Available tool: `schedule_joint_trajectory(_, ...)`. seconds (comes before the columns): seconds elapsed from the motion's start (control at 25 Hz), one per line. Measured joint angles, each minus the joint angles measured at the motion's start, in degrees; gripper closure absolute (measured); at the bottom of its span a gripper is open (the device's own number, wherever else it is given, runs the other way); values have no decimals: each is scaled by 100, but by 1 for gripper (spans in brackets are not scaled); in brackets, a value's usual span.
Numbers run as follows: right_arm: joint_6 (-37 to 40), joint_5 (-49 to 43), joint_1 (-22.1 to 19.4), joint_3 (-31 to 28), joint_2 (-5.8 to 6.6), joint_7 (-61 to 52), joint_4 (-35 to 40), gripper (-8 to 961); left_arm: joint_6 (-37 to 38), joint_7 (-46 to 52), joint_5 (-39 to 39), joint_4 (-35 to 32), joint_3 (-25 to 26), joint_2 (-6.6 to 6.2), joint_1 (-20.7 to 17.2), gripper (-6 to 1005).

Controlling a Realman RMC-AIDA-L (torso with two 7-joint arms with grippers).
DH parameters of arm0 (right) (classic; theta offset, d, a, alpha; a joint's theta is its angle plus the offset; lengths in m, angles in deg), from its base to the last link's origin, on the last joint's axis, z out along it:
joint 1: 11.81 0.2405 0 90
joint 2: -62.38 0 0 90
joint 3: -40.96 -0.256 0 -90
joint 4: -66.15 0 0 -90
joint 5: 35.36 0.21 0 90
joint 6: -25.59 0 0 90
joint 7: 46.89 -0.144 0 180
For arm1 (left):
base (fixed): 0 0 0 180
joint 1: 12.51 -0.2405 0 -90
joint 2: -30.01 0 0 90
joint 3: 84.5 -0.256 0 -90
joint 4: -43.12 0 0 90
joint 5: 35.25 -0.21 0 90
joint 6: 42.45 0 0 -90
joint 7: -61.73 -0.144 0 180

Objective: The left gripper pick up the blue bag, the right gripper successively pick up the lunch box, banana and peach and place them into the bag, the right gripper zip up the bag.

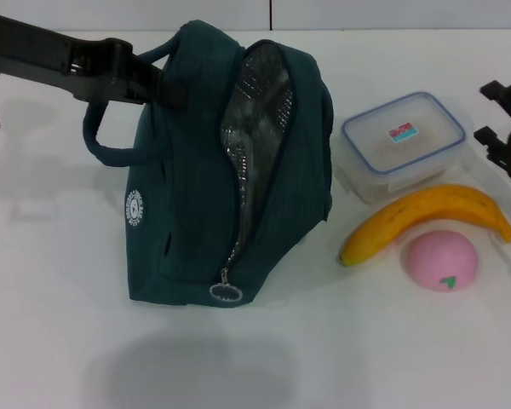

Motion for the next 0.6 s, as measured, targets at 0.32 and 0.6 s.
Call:
schedule_joint_trajectory(0.32,-406,0,232,231,-11,-140,-42,81,-23,-13,15,1,-1,15,59,962)
schedule_joint_trajectory(0.6,-576,0,376,279,-12,-150,-46,81,-27,-21,21,8,-1,57,73,962)
